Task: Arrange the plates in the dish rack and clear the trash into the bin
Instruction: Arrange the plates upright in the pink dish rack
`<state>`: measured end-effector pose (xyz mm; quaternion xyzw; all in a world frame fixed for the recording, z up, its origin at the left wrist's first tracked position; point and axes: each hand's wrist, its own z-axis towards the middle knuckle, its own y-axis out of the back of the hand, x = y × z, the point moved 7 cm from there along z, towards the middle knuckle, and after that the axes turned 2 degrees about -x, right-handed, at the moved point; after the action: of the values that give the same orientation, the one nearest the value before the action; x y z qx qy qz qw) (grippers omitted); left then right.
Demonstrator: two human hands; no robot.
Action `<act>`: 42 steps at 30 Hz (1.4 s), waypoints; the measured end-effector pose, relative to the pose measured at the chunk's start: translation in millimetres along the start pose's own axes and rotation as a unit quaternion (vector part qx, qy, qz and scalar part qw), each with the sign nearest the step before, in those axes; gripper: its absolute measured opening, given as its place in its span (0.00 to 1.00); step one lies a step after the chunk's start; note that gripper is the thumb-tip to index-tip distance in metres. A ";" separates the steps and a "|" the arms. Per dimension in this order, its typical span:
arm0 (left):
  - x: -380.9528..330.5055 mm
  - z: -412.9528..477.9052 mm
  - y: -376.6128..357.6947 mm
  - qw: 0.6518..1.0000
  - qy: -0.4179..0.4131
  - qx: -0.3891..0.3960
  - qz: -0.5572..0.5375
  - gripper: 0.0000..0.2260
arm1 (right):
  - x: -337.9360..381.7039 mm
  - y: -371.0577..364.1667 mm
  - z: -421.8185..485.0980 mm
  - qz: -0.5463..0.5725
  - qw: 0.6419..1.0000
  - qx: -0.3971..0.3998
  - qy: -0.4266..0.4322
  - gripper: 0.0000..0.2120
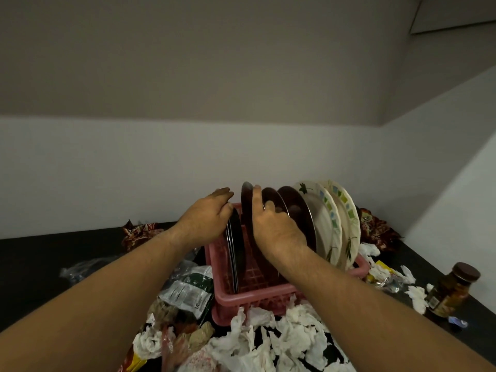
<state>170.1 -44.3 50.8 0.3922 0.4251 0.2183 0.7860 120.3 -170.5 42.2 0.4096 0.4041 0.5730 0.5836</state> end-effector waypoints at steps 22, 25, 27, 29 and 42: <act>-2.7 -3.2 3.5 0.995 0.045 -0.025 -0.090 0.21 | -27.4 28.4 -1.6 0.000 0.997 0.072 -0.032 0.18; -4.1 -3.3 5.8 0.995 0.047 -0.037 -0.083 0.21 | -26.9 34.4 0.2 0.010 0.998 0.061 -0.024 0.16; -5.0 -3.3 6.3 0.995 0.043 -0.040 -0.077 0.20 | -25.5 43.8 1.7 0.023 0.999 0.018 -0.012 0.15; -4.4 -3.0 6.3 0.996 0.038 -0.036 -0.073 0.20 | -23.0 51.0 0.9 0.077 0.996 -0.032 -0.013 0.15; 4.3 3.4 7.0 0.995 0.025 -0.006 -0.099 0.19 | 17.8 16.0 -24.9 0.316 0.945 0.076 -0.031 0.11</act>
<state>175.2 -38.7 55.4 0.3379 0.4799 0.1512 0.7954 91.8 -152.1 48.8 0.5770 0.2783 0.6827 0.3515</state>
